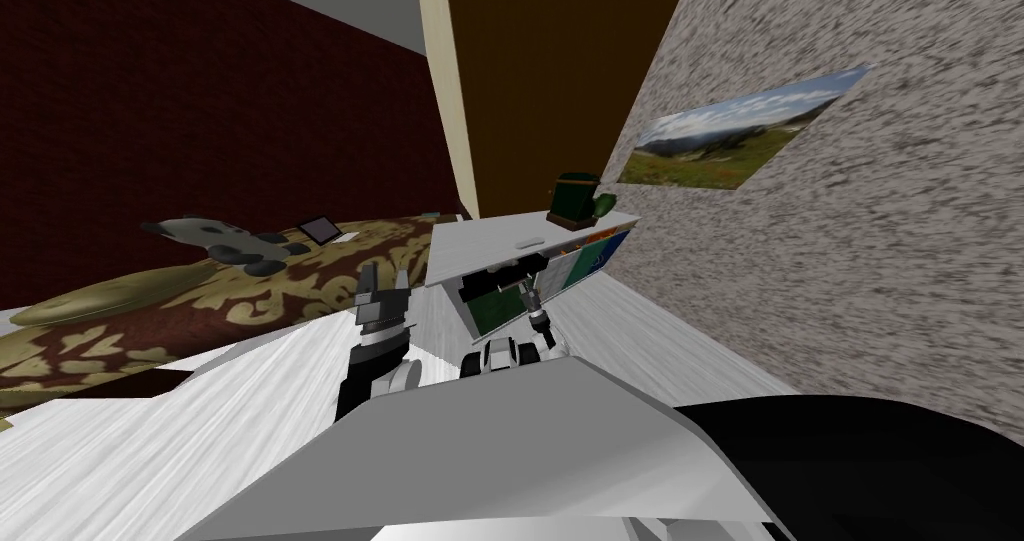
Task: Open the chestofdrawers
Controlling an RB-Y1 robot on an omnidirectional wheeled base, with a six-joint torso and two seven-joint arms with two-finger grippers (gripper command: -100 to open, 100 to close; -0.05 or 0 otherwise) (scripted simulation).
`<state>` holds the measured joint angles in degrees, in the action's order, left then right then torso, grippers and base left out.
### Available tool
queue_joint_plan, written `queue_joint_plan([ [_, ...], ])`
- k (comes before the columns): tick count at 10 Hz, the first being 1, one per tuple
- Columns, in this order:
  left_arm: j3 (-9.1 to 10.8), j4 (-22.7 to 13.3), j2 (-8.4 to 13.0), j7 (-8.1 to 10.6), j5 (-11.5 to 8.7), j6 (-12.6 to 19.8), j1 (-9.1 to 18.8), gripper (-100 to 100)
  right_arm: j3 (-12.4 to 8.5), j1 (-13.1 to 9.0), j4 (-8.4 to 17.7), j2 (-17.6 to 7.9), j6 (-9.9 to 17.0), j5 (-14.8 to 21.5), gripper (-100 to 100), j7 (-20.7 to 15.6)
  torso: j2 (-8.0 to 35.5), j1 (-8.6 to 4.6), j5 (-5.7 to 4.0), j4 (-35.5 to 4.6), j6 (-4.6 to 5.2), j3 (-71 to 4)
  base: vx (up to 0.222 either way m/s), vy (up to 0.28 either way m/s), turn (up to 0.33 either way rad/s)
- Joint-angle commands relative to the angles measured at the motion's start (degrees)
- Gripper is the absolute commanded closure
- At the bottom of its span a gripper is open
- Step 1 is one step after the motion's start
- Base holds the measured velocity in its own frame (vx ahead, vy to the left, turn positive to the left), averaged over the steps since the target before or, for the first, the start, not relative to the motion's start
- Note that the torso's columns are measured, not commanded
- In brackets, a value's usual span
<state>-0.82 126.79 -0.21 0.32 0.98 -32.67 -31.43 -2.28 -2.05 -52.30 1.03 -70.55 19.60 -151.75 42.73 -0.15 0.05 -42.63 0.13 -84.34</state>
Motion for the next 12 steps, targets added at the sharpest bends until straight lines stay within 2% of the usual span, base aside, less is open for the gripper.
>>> queue_joint_plan([
  [1, 0.00, 0.00, 0.00, 0.00, 0.00, 0.00, 0.00, 0, 0.07, -0.02, -1.31, -0.21, 1.74, 0.24, 100, 0.81, 0.04, 0.11, 0.05, -0.15, -0.01, 0.00, -0.105, -0.007, -0.021],
  [2, 0.00, 0.00, 0.00, 0.00, 0.00, 0.00, -0.02, 0, 0.21, 0.50, -3.07, -0.44, 3.75, 0.36, -100, 1.54, -0.31, 0.27, 0.06, -0.02, -0.12, -0.17, -0.030, -0.005, 0.005],
  [6, 0.00, 0.00, 0.00, 0.00, 0.00, -0.01, -0.03, 0, 0.89, 1.69, -10.19, -0.99, 9.45, 0.63, -100, 3.79, -0.37, 0.20, 0.00, 0.16, -0.13, -0.20, -0.024, 0.009, 0.012],
  [7, 0.00, 0.00, 0.00, 0.00, 0.00, -0.01, -0.03, 0, 0.89, 1.69, -10.19, -0.99, 9.45, 0.63, -100, 3.79, -0.22, 0.16, 0.02, 0.05, -0.08, -0.12, -0.011, 0.006, 0.002],
  [12, 0.00, 0.00, 0.00, 0.00, 0.00, -0.01, -0.02, 0, 1.74, 3.17, -18.74, -1.68, 16.57, 0.96, -100, 6.59, 0.35, 0.12, 0.15, -0.53, 0.10, 0.18, -0.026, 0.007, 0.014],
])
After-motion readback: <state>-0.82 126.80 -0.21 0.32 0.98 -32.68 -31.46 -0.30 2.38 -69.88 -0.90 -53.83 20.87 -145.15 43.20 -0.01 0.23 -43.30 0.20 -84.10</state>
